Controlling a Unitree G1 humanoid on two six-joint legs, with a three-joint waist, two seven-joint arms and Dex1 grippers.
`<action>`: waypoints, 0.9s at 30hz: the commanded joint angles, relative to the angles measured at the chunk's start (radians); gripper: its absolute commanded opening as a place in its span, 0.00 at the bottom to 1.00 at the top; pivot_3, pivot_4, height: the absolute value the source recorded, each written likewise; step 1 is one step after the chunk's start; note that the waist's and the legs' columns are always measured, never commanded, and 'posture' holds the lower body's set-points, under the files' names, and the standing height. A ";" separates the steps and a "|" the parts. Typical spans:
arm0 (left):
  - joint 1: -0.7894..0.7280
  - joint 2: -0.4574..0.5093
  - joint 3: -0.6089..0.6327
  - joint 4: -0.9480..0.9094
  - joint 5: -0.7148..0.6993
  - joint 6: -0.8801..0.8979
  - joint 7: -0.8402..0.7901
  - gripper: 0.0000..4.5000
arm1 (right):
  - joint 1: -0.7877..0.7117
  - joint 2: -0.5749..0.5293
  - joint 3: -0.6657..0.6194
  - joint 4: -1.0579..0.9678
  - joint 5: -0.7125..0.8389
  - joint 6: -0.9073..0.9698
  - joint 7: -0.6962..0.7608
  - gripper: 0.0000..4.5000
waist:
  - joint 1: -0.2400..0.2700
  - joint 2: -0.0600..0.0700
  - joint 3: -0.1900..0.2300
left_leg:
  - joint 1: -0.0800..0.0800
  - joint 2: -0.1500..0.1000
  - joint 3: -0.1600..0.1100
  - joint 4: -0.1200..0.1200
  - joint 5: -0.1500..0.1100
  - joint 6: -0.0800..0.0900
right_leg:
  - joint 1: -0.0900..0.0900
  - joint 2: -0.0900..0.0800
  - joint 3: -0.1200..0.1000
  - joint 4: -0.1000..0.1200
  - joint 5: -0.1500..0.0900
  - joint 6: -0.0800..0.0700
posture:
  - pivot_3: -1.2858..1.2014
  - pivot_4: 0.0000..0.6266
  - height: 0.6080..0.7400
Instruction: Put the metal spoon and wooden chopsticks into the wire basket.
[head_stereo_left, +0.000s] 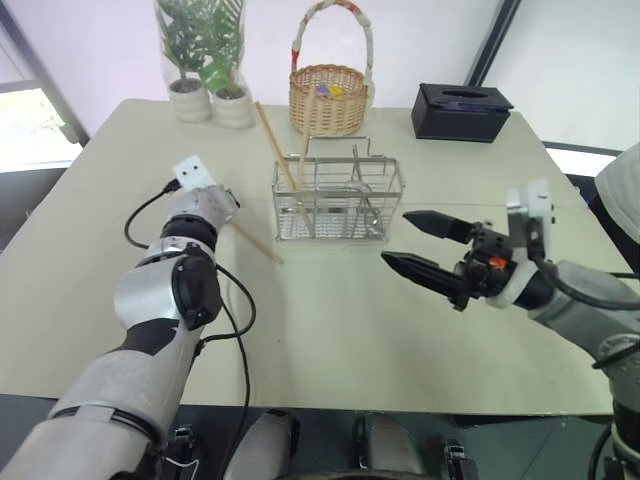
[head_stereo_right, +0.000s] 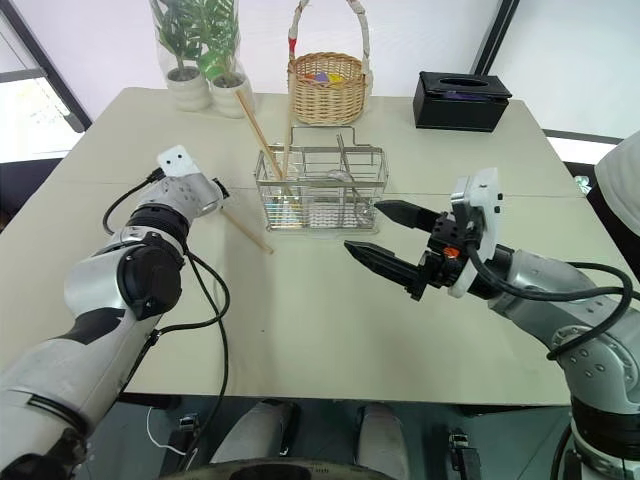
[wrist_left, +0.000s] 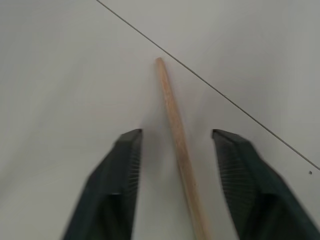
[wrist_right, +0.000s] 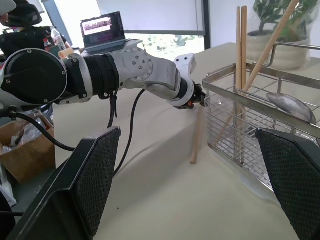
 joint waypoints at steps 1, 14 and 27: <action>-0.017 0.006 0.002 -0.009 -0.008 -0.020 0.007 0.11 | -0.004 -0.004 -0.037 -0.032 0.023 -0.022 -0.011 1.00 | 0.000 0.000 0.000 | 0.000 0.000 0.000 0.000 0.000 0.000 | 0.000 0.000 0.000 0.000 0.000 0.000 | 0.52 0.24 0.36; -0.008 0.032 0.001 -0.013 -0.012 -0.036 0.010 0.00 | -0.023 -0.009 -0.027 -0.010 0.016 -0.022 -0.003 1.00 | 0.000 0.000 0.000 | 0.000 0.000 0.000 0.000 0.000 0.000 | 0.000 0.000 0.000 0.001 0.000 0.000 | 0.52 0.24 0.36; -0.063 0.017 -0.008 -0.019 -0.016 -0.013 -0.016 0.65 | -0.027 -0.001 -0.018 -0.004 0.004 -0.020 -0.009 1.00 | 0.000 0.000 0.000 | 0.000 0.000 0.000 0.001 0.000 0.000 | 0.000 0.000 0.000 0.001 0.000 0.000 | 0.52 0.24 0.36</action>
